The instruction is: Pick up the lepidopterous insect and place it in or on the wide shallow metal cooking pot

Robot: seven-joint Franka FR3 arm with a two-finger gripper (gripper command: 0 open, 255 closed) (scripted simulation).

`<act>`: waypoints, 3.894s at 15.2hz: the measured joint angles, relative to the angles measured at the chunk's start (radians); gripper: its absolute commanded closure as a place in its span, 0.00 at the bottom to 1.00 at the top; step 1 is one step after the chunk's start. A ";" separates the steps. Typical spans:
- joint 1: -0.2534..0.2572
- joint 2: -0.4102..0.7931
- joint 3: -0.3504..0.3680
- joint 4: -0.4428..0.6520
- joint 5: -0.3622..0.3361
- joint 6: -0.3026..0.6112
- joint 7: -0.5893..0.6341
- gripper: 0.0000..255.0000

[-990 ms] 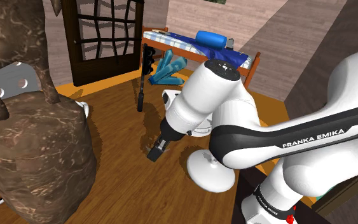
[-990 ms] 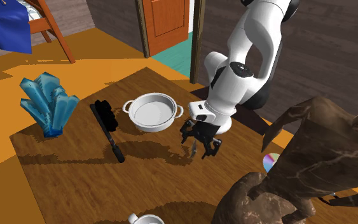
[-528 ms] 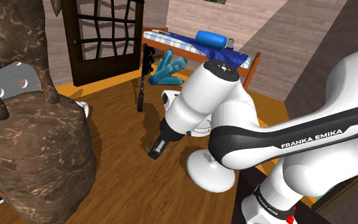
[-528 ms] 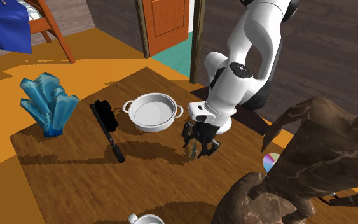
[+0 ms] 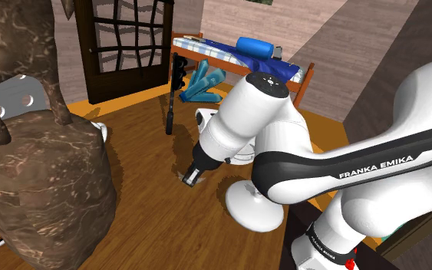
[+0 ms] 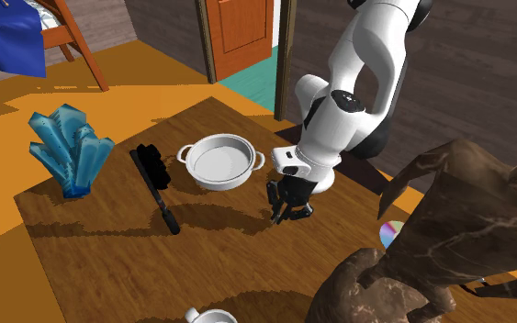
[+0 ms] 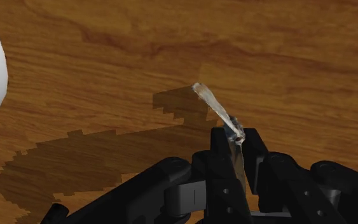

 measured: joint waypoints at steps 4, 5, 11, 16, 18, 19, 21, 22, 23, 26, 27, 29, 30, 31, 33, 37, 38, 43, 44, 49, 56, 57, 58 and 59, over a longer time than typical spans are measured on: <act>0.012 -0.018 -0.017 0.016 0.007 -0.035 -0.012 1.00; 0.016 -0.025 -0.024 0.021 0.010 -0.046 -0.016 1.00; 0.035 -0.066 -0.065 0.072 0.020 -0.139 -0.044 1.00; 0.043 -0.092 -0.092 0.119 0.022 -0.211 -0.061 1.00; 0.047 -0.104 -0.104 0.138 0.023 -0.243 -0.068 1.00; 0.047 -0.107 -0.109 0.149 0.023 -0.256 -0.071 1.00; 0.047 -0.112 -0.118 0.171 0.021 -0.284 -0.077 1.00; 0.048 -0.115 -0.122 0.184 0.020 -0.300 -0.078 1.00; 0.045 -0.114 -0.125 0.198 0.018 -0.312 -0.081 1.00; 0.053 -0.142 -0.166 0.179 0.023 -0.323 -0.117 1.00; 0.055 -0.155 -0.188 0.166 0.024 -0.324 -0.139 1.00; 0.055 -0.179 -0.241 0.138 0.021 -0.323 -0.193 1.00; 0.052 -0.186 -0.268 0.124 0.018 -0.318 -0.221 1.00; 0.053 -0.201 -0.291 0.103 0.019 -0.314 -0.245 1.00; 0.051 -0.229 -0.342 0.080 0.014 -0.320 -0.296 1.00; 0.027 -0.249 -0.442 0.054 -0.008 -0.318 -0.401 1.00; 0.020 -0.253 -0.469 0.051 -0.015 -0.320 -0.429 1.00; -0.023 -0.255 -0.602 0.027 -0.050 -0.302 -0.573 1.00; -0.033 -0.247 -0.629 0.038 -0.059 -0.305 -0.601 1.00; -0.039 -0.238 -0.648 -0.011 -0.063 -0.248 -0.626 1.00; -0.037 -0.211 -0.643 -0.092 -0.059 -0.140 -0.625 1.00; -0.037 -0.205 -0.642 -0.103 -0.058 -0.123 -0.626 1.00; -0.037 -0.196 -0.641 -0.113 -0.058 -0.104 -0.626 1.00; -0.036 -0.195 -0.641 -0.127 -0.057 -0.089 -0.626 1.00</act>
